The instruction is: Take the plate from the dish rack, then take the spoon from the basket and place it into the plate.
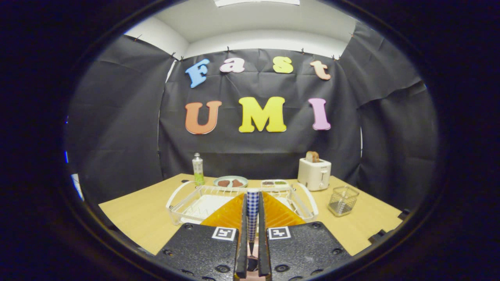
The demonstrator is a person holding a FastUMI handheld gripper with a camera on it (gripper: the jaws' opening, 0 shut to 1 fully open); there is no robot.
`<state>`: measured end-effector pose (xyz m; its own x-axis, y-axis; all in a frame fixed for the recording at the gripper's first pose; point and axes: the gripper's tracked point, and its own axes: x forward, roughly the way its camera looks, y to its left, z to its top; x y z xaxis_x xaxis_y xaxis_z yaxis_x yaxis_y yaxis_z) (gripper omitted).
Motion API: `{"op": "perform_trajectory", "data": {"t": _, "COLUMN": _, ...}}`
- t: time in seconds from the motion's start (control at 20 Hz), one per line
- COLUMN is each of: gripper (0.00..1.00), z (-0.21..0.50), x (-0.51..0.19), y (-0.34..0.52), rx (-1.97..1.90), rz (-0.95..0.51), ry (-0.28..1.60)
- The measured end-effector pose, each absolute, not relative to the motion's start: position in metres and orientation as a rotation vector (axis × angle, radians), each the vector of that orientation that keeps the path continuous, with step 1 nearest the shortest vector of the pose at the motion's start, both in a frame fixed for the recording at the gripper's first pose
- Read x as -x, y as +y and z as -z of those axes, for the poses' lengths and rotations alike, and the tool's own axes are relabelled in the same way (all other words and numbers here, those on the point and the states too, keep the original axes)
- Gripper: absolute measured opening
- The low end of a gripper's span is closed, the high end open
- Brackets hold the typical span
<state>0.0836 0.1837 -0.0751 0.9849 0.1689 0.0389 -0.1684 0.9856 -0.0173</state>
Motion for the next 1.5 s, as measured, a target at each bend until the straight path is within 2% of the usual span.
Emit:
{"op": "perform_trajectory", "data": {"t": 0.25, "gripper": 0.17, "z": 0.116, "x": -0.087, "y": 0.187, "rx": 0.005, "rz": -0.181, "ry": -0.046}}
{"op": "perform_trajectory", "data": {"t": 0.55, "gripper": 0.22, "z": 0.117, "x": -0.085, "y": 0.167, "rx": 0.016, "rz": -0.191, "ry": -0.060}}
{"op": "perform_trajectory", "data": {"t": 0.75, "gripper": 0.25, "z": 0.116, "x": -0.078, "y": 0.133, "rx": 0.057, "rz": -0.136, "ry": -0.073}}
{"op": "perform_trajectory", "data": {"t": 0.85, "gripper": 0.33, "z": 0.105, "x": -0.072, "y": 0.114, "rx": 0.092, "rz": -0.089, "ry": -0.111}}
{"op": "perform_trajectory", "data": {"t": 1.0, "gripper": 0.71, "z": 0.098, "x": -0.059, "y": 0.103, "rx": 0.132, "rz": -0.063, "ry": -0.123}}
{"op": "perform_trajectory", "data": {"t": 1.2, "gripper": 0.96, "z": 0.091, "x": -0.045, "y": 0.096, "rx": 0.080, "rz": -0.099, "ry": -0.071}}
{"op": "perform_trajectory", "data": {"t": 1.25, "gripper": 1.00, "z": 0.086, "x": -0.042, "y": 0.092, "rx": 0.063, "rz": -0.101, "ry": -0.072}}
{"op": "perform_trajectory", "data": {"t": 1.5, "gripper": 1.00, "z": 0.061, "x": -0.020, "y": 0.067, "rx": 0.033, "rz": -0.068, "ry": -0.045}}
